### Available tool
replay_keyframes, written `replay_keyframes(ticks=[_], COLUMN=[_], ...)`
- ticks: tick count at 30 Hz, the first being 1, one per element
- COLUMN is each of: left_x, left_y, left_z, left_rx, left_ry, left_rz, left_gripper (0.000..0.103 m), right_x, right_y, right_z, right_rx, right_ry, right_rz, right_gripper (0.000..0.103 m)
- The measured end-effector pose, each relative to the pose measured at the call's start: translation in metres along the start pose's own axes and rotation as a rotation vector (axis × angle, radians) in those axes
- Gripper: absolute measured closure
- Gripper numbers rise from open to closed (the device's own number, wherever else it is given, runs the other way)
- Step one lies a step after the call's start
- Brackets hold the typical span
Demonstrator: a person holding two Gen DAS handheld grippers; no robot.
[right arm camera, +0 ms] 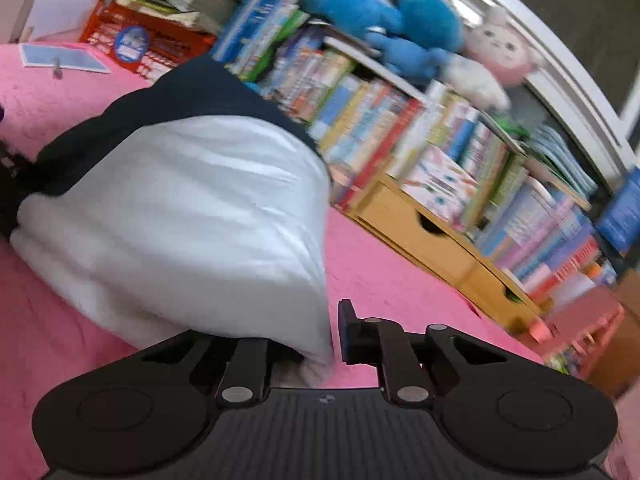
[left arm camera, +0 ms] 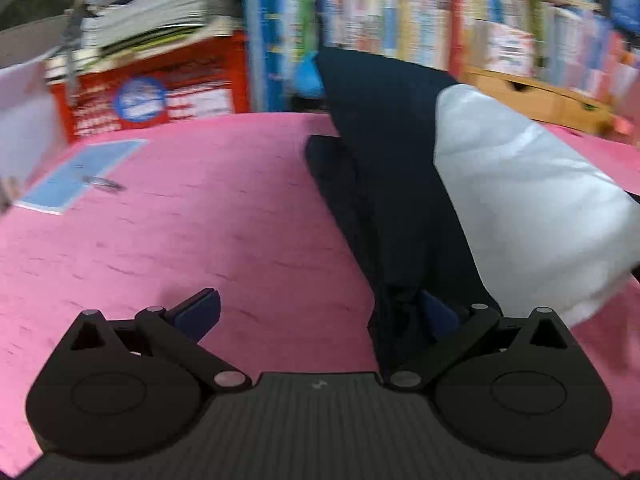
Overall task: Fold clothes
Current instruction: 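Open the right gripper and release the folded jacket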
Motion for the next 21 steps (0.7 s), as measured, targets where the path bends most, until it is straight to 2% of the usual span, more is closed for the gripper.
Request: replay_keyframes(ticks=[3, 6, 8, 11, 12, 13, 14, 15, 16, 17, 19, 21], left_x=[-0.017, -0.029, -0.035, -0.044, -0.046, -0.049, -0.051, -0.053, -0.055, -0.057, -0.065, -0.074], left_y=[0.017, 0.027, 0.027, 0.026, 0.025, 0.025, 0.025, 0.026, 0.027, 0.027, 0.020, 0.010], left_z=[-0.023, -0.024, -0.012, 0.011, 0.020, 0.029, 0.038, 0.048, 0.057, 0.063, 0.063, 0.057], left_rx=[0.055, 0.096, 0.084, 0.052, 0.042, 0.031, 0.036, 0.041, 0.046, 0.028, -0.034, -0.100], left_ry=[0.071, 0.048, 0.033, 0.000, -0.021, -0.042, -0.095, -0.147, -0.200, -0.207, -0.164, -0.101], left_rz=[0.004, -0.019, -0.022, -0.021, -0.021, -0.021, -0.022, -0.023, -0.024, -0.024, -0.041, -0.070], left_gripper=[0.000, 0.000, 0.000, 0.000, 0.000, 0.000, 0.000, 0.000, 0.000, 0.000, 0.000, 0.000], right_x=[-0.020, -0.045, -0.067, -0.097, -0.104, -0.111, -0.119, -0.124, -0.125, -0.120, -0.100, -0.060], right_y=[0.033, 0.063, 0.078, 0.081, 0.079, 0.076, 0.072, 0.064, 0.054, 0.043, 0.018, 0.001], right_z=[-0.009, 0.007, 0.021, 0.020, 0.015, 0.009, 0.002, -0.007, -0.017, -0.026, -0.030, -0.007], right_rx=[-0.030, -0.043, -0.035, 0.058, 0.089, 0.121, 0.153, 0.185, 0.208, 0.224, 0.237, 0.215], right_ry=[0.000, -0.138, -0.224, -0.340, -0.401, -0.462, -0.524, -0.581, -0.597, -0.582, -0.518, -0.477], right_rz=[0.022, 0.020, -0.007, -0.055, -0.079, -0.103, -0.131, -0.173, -0.215, -0.254, -0.283, -0.215], right_gripper=[0.087, 0.087, 0.081, 0.078, 0.074, 0.063, 0.052, 0.048, 0.039, 0.036, 0.037, 0.046])
Point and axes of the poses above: each gripper's, at about its wrist camera, not at the fingertips, and x roughly the way its jaws point, z to its left, y to its underside, the point moved 10 cm from there along x, roughly the way its jaws point, and after that the axes turned 9 degrees about -x, right-handed, at the moved point
